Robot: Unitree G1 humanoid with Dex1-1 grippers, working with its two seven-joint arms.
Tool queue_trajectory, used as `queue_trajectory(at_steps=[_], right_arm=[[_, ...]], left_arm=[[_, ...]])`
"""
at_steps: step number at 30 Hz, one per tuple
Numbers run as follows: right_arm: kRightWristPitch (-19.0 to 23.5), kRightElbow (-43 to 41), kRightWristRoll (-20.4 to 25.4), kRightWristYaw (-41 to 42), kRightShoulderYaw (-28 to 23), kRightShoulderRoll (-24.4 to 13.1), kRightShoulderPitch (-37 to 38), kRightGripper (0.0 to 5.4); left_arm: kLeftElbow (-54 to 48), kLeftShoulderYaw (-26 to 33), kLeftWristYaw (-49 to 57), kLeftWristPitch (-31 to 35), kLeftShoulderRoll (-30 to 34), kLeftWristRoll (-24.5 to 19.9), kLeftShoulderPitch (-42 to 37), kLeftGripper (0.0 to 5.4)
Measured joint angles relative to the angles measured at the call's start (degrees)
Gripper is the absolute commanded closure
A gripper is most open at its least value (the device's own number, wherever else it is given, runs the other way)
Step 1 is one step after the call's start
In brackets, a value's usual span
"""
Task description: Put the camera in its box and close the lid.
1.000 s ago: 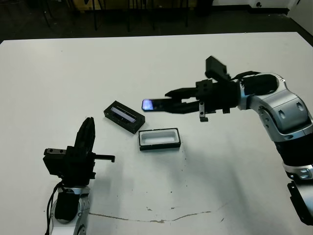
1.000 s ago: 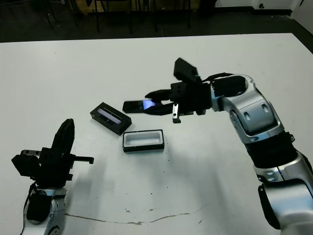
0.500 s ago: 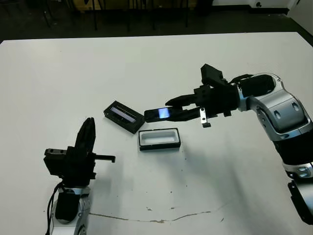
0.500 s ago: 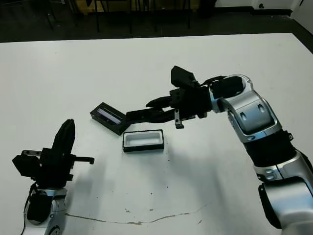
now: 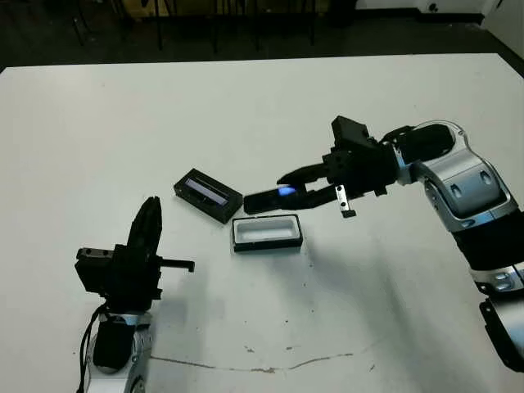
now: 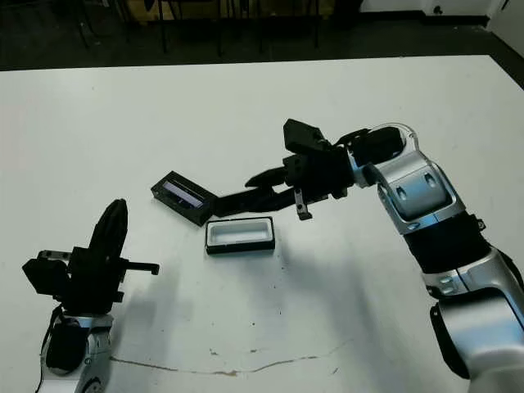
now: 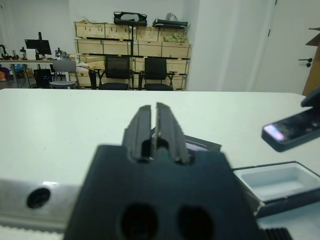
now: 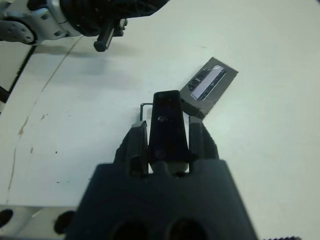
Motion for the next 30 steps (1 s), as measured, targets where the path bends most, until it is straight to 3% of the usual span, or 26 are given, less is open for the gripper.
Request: queue_trajectory(at_steps=[13, 30], right_arm=[[-4.34, 4.64, -2.58, 1.78, 0.94, 1.81, -0.57, 4.75], [-2.65, 5.78, -3.54, 2.77, 2.91, 2.59, 0.48, 4.75]], left_arm=[[-0.11, -0.28, 0.34, 0.13, -0.08, 0.09, 0.07, 5.40], [-0.11, -0.42, 0.85, -0.16, -0.10, 0.18, 0.16, 5.40]])
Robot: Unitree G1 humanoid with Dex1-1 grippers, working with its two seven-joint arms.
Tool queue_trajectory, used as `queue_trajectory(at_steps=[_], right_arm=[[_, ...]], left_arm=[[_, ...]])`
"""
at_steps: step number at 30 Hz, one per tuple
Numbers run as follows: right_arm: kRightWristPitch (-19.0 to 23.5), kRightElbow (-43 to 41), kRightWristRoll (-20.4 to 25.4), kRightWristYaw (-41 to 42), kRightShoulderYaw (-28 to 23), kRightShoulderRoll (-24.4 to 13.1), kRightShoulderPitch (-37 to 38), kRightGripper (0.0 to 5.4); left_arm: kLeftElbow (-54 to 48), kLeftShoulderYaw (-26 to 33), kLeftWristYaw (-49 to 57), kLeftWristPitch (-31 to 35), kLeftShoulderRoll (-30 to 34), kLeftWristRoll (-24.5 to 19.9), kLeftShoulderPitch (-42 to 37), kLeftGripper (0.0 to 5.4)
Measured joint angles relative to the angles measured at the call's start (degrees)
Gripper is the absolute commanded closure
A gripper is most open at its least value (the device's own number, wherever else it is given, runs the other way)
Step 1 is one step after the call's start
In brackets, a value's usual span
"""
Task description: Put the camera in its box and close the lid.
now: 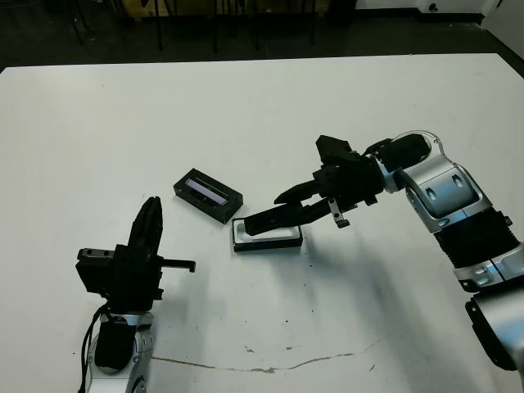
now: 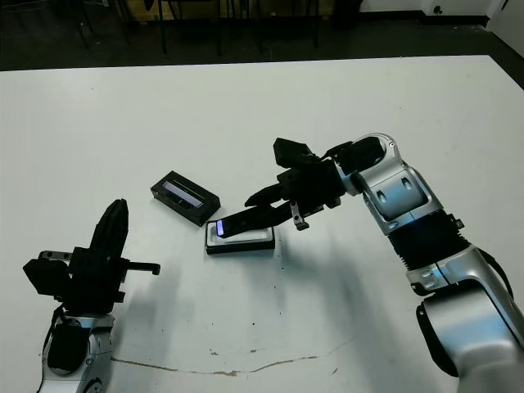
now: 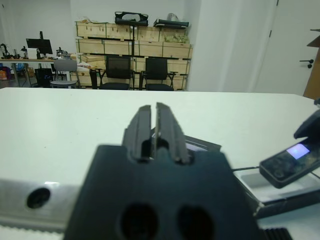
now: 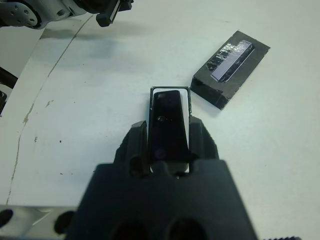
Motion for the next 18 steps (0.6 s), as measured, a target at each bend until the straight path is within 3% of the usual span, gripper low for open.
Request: queue_trajectory(at_steps=[18], right_arm=[[-0.55, 0.21, -1.35, -0.01, 0.57, 0.09, 1.24, 4.75]], left_arm=[[-0.06, -0.09, 0.03, 0.24, -0.01, -0.23, 0.12, 5.40]])
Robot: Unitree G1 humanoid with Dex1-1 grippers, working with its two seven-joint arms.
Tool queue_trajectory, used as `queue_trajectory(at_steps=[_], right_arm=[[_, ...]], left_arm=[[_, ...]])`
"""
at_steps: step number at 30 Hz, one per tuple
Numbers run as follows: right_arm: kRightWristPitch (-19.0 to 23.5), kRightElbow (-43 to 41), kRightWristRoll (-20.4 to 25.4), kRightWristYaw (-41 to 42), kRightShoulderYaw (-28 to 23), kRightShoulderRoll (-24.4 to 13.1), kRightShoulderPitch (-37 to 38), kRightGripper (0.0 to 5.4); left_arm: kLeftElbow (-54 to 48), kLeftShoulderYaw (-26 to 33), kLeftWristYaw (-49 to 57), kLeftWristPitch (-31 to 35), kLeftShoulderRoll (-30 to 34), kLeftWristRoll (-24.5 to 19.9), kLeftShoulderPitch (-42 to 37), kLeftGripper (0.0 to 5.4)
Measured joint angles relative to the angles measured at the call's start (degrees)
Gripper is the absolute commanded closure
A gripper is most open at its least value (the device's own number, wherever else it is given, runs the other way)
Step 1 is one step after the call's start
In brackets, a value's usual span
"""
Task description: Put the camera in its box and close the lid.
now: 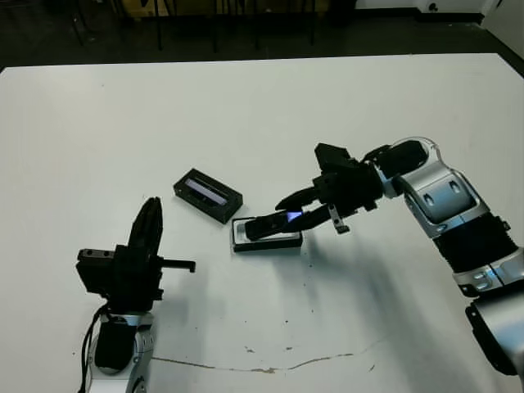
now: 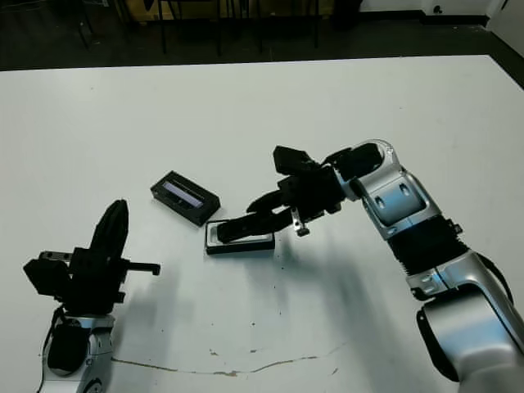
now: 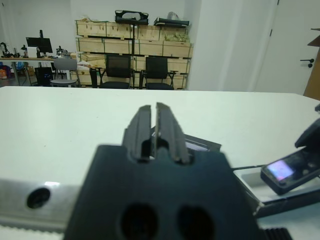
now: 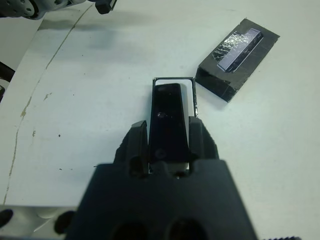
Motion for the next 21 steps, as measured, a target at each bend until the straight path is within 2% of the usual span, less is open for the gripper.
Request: queue_trajectory(at_steps=[21], right_arm=[[-0.67, 0.47, -0.02, -0.40, -0.09, 0.24, 0.46, 4.75]], left_arm=[[-0.14, -0.31, 0.20, 0.53, -0.10, -0.47, 0.02, 5.40]])
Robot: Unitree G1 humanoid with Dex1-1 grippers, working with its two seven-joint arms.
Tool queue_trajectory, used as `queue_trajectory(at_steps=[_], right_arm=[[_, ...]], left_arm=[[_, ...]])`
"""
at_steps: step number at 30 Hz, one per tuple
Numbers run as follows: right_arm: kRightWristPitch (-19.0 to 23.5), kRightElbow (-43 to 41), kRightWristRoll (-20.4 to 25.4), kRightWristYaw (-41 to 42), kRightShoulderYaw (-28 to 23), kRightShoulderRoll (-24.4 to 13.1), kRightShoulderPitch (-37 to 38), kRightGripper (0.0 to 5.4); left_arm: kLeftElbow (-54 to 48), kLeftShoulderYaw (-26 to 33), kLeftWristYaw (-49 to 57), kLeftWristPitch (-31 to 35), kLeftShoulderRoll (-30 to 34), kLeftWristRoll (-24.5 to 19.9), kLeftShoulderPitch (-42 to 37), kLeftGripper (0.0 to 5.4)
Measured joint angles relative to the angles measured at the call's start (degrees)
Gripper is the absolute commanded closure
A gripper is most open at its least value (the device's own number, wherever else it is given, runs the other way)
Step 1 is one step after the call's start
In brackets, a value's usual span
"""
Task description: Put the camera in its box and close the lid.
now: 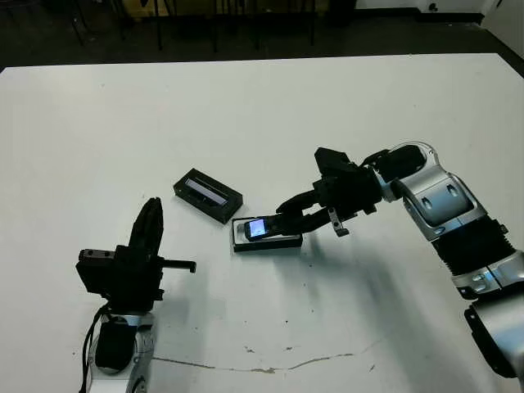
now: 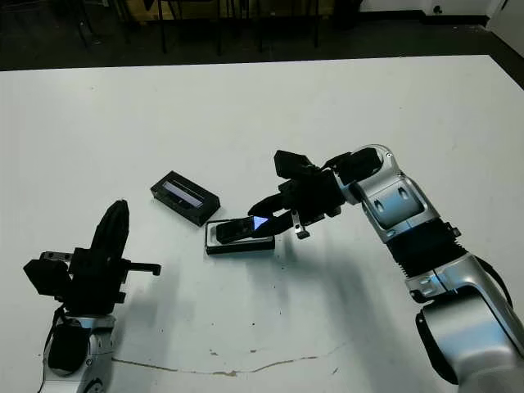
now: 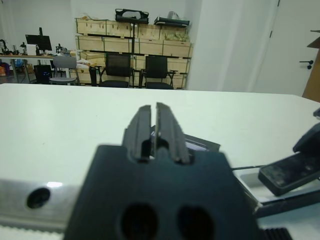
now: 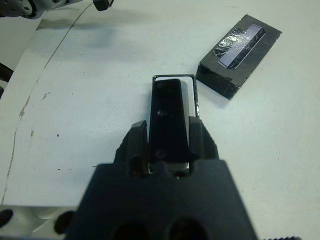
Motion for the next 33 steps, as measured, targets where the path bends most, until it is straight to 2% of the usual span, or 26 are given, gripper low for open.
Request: queue_trajectory(at_steps=[8, 14, 23, 33], right_arm=[[0.06, -0.77, 1.11, -1.20, -2.96, 0.10, 0.53, 4.75], [1.82, -2.14, 2.36, -1.89, -4.17, 0.11, 0.53, 4.75], [1.80, -2.30, 2.52, -1.88, -3.99, 0.08, 0.57, 4.75], [0.53, -1.78, 0.62, -1.88, -2.29, 0.07, 1.48, 4.75]], left_arm=[[-0.05, -0.48, 0.21, 0.27, 0.04, 0.74, 0.04, 5.40], [-0.25, -0.72, 0.36, 0.85, 0.03, 0.72, 0.09, 5.40], [-0.28, -0.74, 0.39, 0.80, 0.01, 0.69, 0.08, 5.40], [-0.76, -0.86, 0.49, 1.21, 0.00, 0.66, 0.09, 5.40]])
